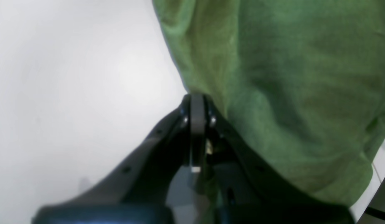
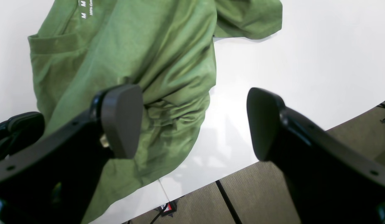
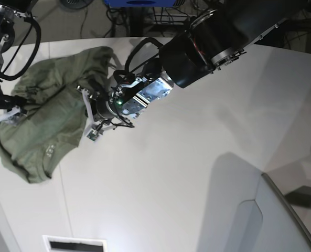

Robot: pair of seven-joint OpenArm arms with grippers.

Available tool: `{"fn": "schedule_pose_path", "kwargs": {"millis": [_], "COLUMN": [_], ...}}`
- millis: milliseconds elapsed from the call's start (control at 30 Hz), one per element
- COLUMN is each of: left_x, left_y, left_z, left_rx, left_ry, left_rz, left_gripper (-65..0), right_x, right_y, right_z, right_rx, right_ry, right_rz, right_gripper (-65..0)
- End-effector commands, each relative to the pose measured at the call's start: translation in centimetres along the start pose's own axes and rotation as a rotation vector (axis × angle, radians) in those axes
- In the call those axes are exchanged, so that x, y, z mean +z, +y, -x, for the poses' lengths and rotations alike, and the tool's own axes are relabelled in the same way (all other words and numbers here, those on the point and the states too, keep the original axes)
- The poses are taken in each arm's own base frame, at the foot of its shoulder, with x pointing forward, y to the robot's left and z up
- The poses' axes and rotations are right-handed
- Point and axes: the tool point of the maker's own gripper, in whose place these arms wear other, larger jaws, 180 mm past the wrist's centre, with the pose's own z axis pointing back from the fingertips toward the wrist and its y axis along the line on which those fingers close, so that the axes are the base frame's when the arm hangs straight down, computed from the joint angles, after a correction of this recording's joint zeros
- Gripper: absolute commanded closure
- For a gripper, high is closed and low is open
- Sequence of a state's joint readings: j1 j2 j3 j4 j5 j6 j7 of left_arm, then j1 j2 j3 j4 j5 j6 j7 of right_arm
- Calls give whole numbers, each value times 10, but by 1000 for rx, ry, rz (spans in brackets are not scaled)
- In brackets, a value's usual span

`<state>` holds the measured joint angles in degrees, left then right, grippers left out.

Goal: Layout the t-shirt on the table in an organized manner, then fold the t-shirt properly
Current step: 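Pinch the shirt with the right gripper while the left gripper holds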

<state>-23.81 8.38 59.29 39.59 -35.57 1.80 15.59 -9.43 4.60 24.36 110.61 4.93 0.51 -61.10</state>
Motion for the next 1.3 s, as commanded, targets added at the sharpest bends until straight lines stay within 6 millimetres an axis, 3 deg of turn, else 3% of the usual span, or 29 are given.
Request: {"fn": "schedule_pose_path", "kwargs": {"millis": [0,233,367,533,633,833,1000,1067,1133,1267], "left_x": [-1,1,10,15,17,58,82,83,72,36], "left_y": [4,54,81,90,66,-11,-42,-51,-58,-67], "left_z": [-6,25,32,41,22,-81,-122,-128,-124,-89], "left_rx": [-10,34,5,-54,-20,16,21,23,31,-12], "left_ry": [5,106,155,205,125,-196,-309,-321,-294,-165], "left_rz": [-17,-226,-353,-392,-320,-75,19,41,40,85], "left_gripper": [0,0,0,0,0,0,0,0,0,0], "right_x": [4,4,4,3,3,3,4,4,4,4], "right_y": [-2,-2,-2,-3,-5,-6,-7,-8,-8,-11], "right_z": [-13,-12,-11,-10,-7,-6,-1,2,1,0], "right_rx": [3,4,5,6,11,14,19,21,24,33], "right_ry": [-47,-43,-41,-39,-31,-30,-20,-13,-20,-53], "right_rz": [5,6,6,7,11,14,18,19,19,25], "right_gripper": [-489,-489,-489,-489,-489,-489,-489,-489,-489,-489]}}
